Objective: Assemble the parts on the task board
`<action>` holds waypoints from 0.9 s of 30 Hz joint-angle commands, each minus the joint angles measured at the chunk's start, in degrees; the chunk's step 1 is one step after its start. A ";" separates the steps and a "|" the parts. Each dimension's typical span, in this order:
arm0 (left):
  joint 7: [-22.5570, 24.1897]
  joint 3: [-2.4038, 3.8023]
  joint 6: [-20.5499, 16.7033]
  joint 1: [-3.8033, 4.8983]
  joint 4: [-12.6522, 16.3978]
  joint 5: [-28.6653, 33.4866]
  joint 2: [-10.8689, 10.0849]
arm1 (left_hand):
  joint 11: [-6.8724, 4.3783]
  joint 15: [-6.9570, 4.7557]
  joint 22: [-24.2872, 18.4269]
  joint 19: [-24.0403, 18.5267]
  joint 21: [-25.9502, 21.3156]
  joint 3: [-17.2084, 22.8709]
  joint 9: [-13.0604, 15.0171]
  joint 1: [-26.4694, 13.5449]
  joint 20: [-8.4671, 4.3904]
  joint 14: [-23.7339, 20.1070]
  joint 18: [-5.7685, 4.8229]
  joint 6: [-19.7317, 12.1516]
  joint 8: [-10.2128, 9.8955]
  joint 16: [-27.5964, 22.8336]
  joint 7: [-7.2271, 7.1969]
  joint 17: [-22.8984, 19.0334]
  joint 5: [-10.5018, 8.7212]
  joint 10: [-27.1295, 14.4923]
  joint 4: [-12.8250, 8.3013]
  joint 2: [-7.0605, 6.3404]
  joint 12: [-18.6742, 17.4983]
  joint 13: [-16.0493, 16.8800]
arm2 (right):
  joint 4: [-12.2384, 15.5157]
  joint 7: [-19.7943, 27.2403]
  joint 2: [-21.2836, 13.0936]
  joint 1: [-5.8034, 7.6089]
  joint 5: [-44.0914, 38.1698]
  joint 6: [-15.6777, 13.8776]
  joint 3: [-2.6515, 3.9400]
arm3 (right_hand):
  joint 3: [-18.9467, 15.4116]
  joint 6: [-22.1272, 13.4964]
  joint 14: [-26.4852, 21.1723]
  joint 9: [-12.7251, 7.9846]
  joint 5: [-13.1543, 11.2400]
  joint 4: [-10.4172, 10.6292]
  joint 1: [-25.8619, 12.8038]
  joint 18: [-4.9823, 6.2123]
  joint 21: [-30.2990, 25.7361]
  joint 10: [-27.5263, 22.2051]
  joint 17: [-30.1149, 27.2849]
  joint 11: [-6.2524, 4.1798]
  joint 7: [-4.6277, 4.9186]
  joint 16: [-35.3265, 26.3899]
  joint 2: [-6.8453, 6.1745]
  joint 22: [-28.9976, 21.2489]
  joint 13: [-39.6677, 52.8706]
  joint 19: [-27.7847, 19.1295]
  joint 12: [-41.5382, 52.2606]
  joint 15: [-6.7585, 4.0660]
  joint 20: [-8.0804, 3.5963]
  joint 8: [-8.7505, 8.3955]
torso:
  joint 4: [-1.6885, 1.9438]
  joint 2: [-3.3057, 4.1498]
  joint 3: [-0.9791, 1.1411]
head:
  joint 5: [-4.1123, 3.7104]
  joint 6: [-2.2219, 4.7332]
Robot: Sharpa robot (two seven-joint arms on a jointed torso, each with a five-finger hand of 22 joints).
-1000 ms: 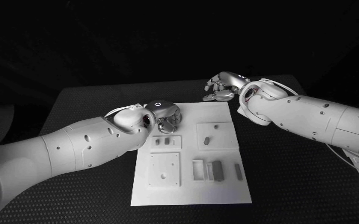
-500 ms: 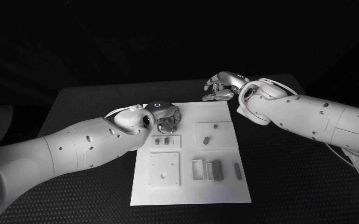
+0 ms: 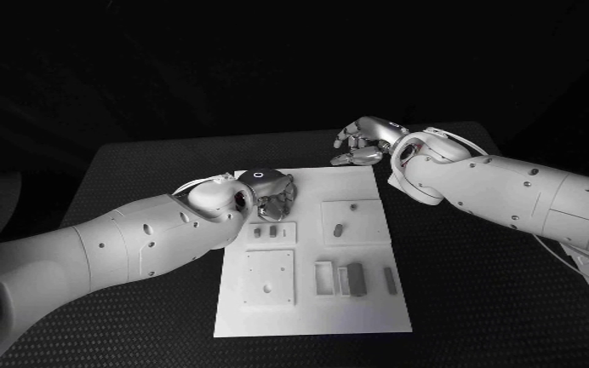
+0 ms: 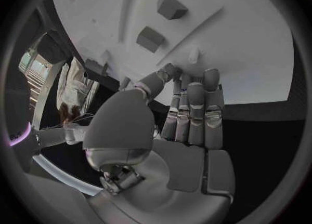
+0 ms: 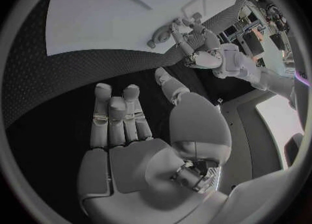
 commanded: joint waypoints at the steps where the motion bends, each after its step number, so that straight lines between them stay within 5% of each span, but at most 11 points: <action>1: 0.49 0.01 1.03 -0.25 -0.16 -0.40 0.32 | -0.06 0.02 1.26 0.45 0.16 0.52 -0.11 -0.02 -0.09 0.43 4.07 0.59 0.18 0.32 0.03 -0.08 0.27 0.39 0.06 0.73 -0.10 -0.05 | 0.05 0.51 0.03 -0.03 -0.14 0.47 0.03 | -0.06 -0.56 0.25 -0.05 0.19 0.22 -0.51 0.71 -0.27 -0.37 -0.05 0.12 1.06 0.16 0.12 0.86 -0.07 0.11 0.33 -0.19 -0.27 0.23 | 0.00 0.02 0.01 | -0.05 -0.03; 15: 0.98 0.01 1.42 -0.62 -0.63 -0.27 0.66 | -0.13 -0.05 1.27 0.86 0.50 0.99 -0.32 -0.56 -0.20 1.19 4.07 0.97 0.32 0.44 0.08 -0.38 0.19 0.87 0.57 1.28 -0.40 -0.29 | 0.13 0.50 -0.03 -0.03 -0.14 0.50 0.03 | -0.07 -0.55 0.25 -0.06 0.19 0.22 -0.53 0.71 -0.27 -0.37 -0.06 0.12 1.06 0.16 0.13 0.86 -0.09 0.11 0.35 -0.19 -0.27 0.24 | 0.03 0.02 0.01 | -0.23 -0.17; 27: 0.75 0.01 2.42 -0.64 -0.40 -0.27 0.55 | -1.44 -1.33 1.31 2.13 1.53 2.95 0.05 0.64 -1.05 3.25 4.06 4.28 2.06 1.09 -1.23 -0.75 -0.58 4.66 0.62 3.50 0.40 0.00 | 0.09 0.52 0.02 -0.03 -0.14 0.48 0.03 | -0.08 -0.54 0.26 -0.06 0.19 0.23 -0.55 0.71 -0.27 -0.36 -0.06 0.12 1.06 0.17 0.14 0.86 -0.10 0.12 0.36 -0.19 -0.27 0.25 | 0.01 0.01 0.03 | -0.17 -0.25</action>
